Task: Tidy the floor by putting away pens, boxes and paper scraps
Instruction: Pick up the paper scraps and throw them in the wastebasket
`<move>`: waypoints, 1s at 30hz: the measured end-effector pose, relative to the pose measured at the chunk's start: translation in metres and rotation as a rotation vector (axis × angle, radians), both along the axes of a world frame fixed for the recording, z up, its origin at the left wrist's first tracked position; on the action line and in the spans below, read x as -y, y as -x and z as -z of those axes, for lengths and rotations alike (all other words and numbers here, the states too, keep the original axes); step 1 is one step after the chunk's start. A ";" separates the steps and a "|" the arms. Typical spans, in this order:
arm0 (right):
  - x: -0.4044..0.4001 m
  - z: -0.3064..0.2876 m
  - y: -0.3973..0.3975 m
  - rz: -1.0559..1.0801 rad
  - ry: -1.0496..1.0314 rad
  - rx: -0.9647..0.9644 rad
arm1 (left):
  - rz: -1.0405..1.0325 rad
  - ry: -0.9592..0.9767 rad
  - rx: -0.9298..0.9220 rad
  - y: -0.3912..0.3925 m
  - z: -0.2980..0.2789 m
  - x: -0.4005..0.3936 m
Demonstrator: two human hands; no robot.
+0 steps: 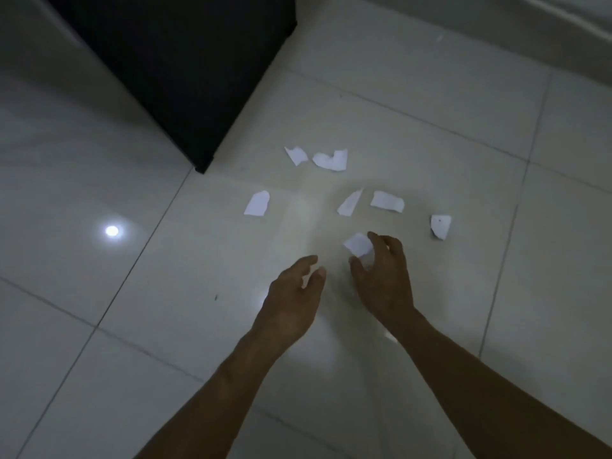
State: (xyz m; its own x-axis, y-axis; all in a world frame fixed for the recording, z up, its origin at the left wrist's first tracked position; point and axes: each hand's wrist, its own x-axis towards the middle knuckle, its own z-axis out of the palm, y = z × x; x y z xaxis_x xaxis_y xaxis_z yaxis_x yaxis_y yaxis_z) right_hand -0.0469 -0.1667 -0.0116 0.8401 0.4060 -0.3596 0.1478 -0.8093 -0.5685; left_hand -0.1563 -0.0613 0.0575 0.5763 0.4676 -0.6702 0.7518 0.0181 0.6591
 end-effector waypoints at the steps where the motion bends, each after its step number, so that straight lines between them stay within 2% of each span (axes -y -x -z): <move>1: -0.005 0.009 -0.007 -0.004 0.007 0.017 | 0.016 -0.013 0.006 -0.003 0.009 -0.007; 7: -0.014 0.037 -0.027 0.026 0.025 0.167 | 0.049 -0.046 0.047 -0.020 0.037 -0.034; 10: -0.012 0.040 -0.023 -0.007 0.061 0.154 | -0.026 -0.028 0.085 -0.022 0.045 -0.033; 13: -0.004 0.025 -0.015 -0.049 -0.055 0.014 | -0.189 0.113 0.099 -0.020 0.042 -0.023; 16: 0.000 -0.009 -0.004 0.036 -0.261 -0.220 | -0.288 0.314 0.103 -0.015 0.027 -0.013; 21: -0.010 -0.051 0.024 0.162 -0.458 -0.399 | -0.392 0.569 0.238 -0.005 0.006 -0.014; 25: -0.021 -0.066 0.046 0.215 -0.603 -0.563 | -0.320 0.598 0.354 0.001 -0.003 -0.014; 30: -0.032 -0.067 0.049 0.205 -0.587 -0.491 | -0.414 0.512 0.369 0.002 -0.007 -0.019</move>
